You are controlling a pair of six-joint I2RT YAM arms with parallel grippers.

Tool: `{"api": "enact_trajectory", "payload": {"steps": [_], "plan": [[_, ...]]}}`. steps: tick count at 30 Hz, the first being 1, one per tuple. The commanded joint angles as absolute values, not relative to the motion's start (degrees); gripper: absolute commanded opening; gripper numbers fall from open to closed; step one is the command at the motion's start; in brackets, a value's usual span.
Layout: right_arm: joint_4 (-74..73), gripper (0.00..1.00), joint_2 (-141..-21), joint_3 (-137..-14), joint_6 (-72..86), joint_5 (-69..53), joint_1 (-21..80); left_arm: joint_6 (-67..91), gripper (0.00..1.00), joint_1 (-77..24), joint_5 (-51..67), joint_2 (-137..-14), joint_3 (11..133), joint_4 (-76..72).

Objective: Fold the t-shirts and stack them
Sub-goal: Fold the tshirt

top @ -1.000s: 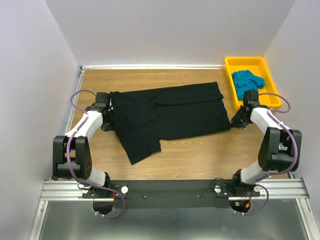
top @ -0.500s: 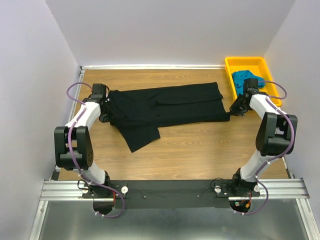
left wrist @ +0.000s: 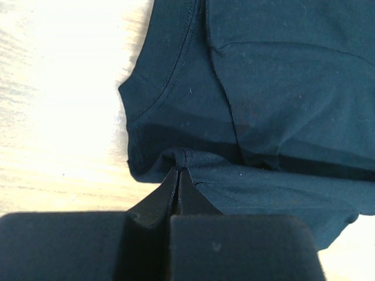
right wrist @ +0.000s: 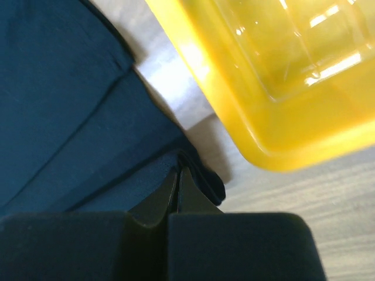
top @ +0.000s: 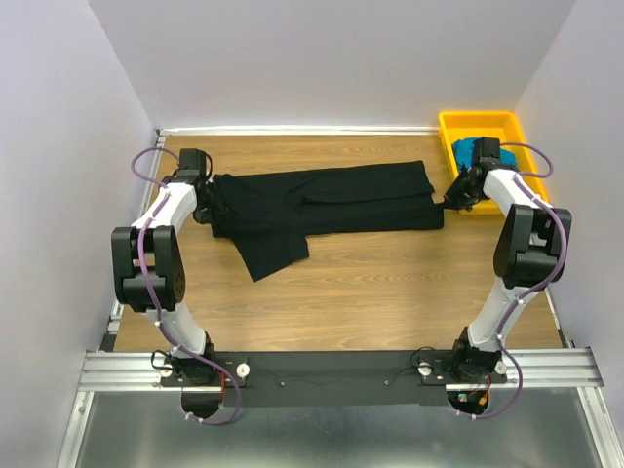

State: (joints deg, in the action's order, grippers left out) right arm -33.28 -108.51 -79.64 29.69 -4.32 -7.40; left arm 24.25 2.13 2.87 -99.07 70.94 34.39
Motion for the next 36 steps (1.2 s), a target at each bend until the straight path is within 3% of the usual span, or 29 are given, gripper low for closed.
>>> {"api": "enact_trajectory", "payload": {"steps": [1, 16, 36], "plan": [[-33.40, 0.01, -111.70, -83.23, 28.65, -3.78, -6.42, 24.08, 0.00, 3.16, 2.38, -101.42, 73.39, 33.67], [-30.32, 0.01, -119.09, -87.36, 26.81, -2.28, -5.71, 26.19, 0.00, 3.87, 2.90, -106.79, 75.41, 29.36], [-27.16, 0.01, -119.53, -89.03, 25.93, -1.58, -4.13, 27.86, 0.00, 4.04, -1.93, -103.71, 71.54, 27.34]]}}
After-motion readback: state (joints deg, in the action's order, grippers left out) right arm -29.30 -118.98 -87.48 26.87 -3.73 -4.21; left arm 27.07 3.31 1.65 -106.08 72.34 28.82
